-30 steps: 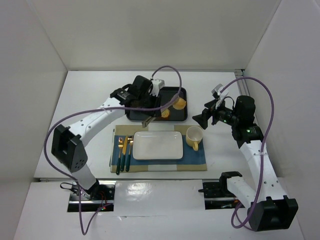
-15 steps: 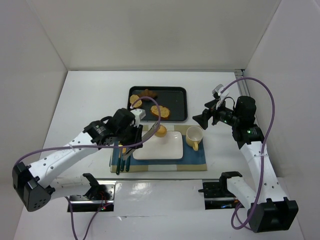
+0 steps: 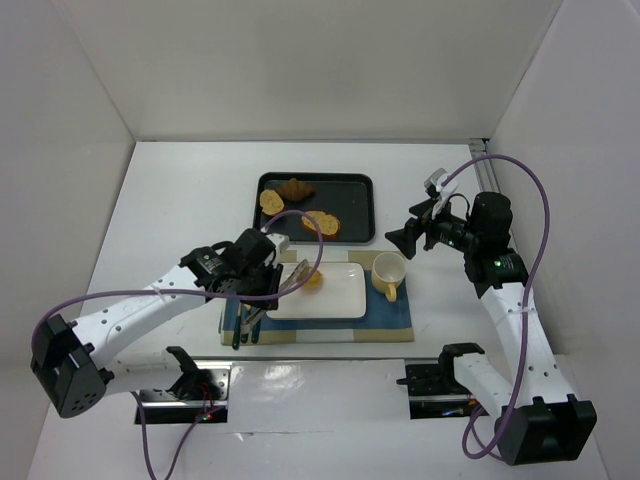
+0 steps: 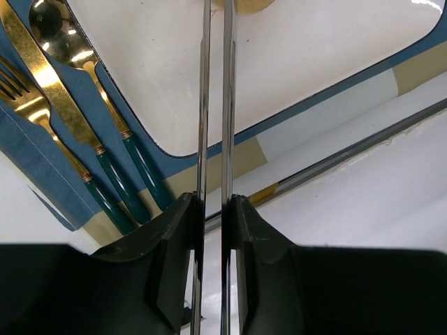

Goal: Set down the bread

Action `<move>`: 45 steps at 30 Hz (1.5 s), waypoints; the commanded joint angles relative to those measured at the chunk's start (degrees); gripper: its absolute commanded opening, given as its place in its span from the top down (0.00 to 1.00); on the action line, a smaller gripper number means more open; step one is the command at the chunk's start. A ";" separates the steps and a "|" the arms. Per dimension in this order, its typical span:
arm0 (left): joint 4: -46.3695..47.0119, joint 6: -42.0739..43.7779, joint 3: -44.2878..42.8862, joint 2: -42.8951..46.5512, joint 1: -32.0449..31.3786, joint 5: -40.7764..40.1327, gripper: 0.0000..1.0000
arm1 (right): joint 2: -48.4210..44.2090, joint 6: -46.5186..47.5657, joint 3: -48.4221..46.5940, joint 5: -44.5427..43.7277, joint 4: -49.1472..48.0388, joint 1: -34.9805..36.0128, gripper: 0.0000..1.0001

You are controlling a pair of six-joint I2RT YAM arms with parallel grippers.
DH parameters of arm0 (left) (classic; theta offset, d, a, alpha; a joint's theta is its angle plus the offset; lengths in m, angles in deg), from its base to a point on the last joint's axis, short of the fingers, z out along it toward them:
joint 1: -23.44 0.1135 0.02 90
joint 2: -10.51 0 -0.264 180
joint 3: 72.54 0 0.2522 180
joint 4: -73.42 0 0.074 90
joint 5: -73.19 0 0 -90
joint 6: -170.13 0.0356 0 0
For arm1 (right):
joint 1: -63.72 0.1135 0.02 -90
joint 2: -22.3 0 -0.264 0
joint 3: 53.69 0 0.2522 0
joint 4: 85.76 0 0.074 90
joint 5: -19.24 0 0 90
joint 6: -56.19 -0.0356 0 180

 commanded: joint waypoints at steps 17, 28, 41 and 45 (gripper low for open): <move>-0.63 -0.12 -1.59 7.10 -0.26 0.92 0.32 | -1.08 0.73 -1.78 0.92 0.30 -0.44 0.00; -2.75 -0.65 -6.16 10.62 0.87 -8.12 0.34 | -1.08 0.73 -1.78 0.92 0.30 -0.44 0.00; 9.20 4.53 -2.81 2.89 32.15 -14.36 0.38 | -1.61 0.73 -1.78 1.97 0.82 -0.44 0.00; 10.87 5.76 -4.05 -3.06 40.68 -13.58 0.39 | -1.61 0.73 -2.31 1.97 0.82 -0.44 0.00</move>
